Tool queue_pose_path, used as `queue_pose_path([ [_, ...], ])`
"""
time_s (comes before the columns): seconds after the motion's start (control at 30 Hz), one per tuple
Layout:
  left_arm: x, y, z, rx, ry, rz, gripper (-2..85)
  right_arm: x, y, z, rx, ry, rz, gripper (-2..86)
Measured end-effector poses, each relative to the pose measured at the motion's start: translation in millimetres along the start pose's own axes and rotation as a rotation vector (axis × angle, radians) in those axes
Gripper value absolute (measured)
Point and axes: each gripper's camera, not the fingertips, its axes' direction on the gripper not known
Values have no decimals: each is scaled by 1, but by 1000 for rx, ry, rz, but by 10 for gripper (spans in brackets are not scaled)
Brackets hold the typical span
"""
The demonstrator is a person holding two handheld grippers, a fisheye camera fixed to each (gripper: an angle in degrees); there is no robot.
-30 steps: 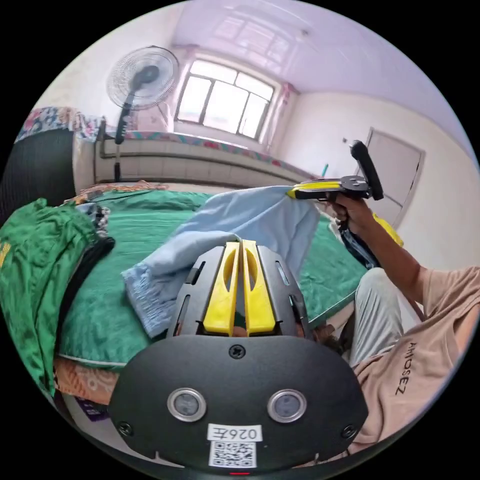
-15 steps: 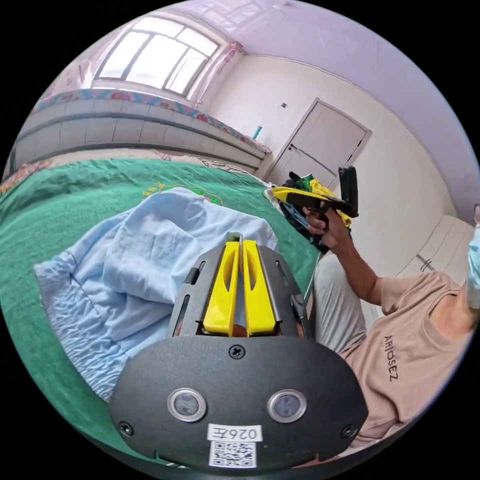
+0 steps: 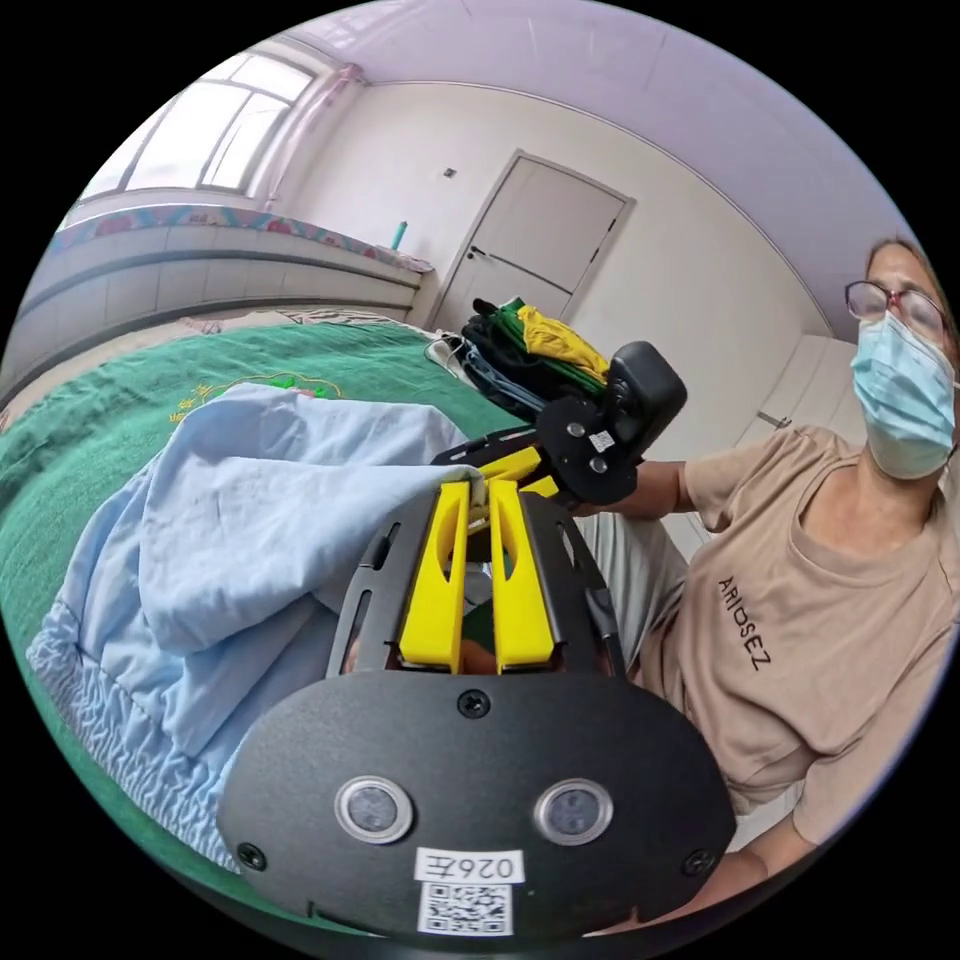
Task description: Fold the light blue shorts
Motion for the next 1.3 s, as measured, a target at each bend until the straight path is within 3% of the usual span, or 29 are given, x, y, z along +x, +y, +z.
queue_pose_path([
  [0.1, 21, 17, -8, -6, 17, 40, 41, -14, 18, -18, 22, -23, 26, -3],
  [0.2, 40, 38, -35, 3, -90, 70, 29, -14, 39, -36, 46, -70, 90, -8],
  [0.3, 61, 74, -94, 194, -415, 12, 13, -3, 67, -58, 76, -129, 177, -9],
  [0.37, 68, 117, -147, 413, -629, -139, 28, 14, 95, -82, 112, -151, 261, -9],
  [0.47, 58, 166, -194, 494, -799, -355, 84, 48, 143, -115, 172, -181, 417, -8],
  [0.63, 16, 219, -217, 388, -797, -652, 138, 126, 260, -180, 249, -85, 746, 0],
  [0.77, 1, 241, -203, 267, -759, -684, 184, 178, 423, -250, 277, 192, 1245, 49],
  [0.9, -2, 253, -192, 163, -829, -691, 242, 162, 536, -297, 435, 286, 1555, 58],
  [1.0, -4, 268, -189, 155, -801, -704, 244, 139, 550, -310, 529, 239, 1549, 63],
  [1.17, -17, 298, -186, 194, -545, -732, 229, 119, 460, -298, 356, 233, 1233, 78],
  [1.3, -22, 307, -176, 123, -540, -743, 203, 96, 384, -260, 169, 217, 1000, 115],
])
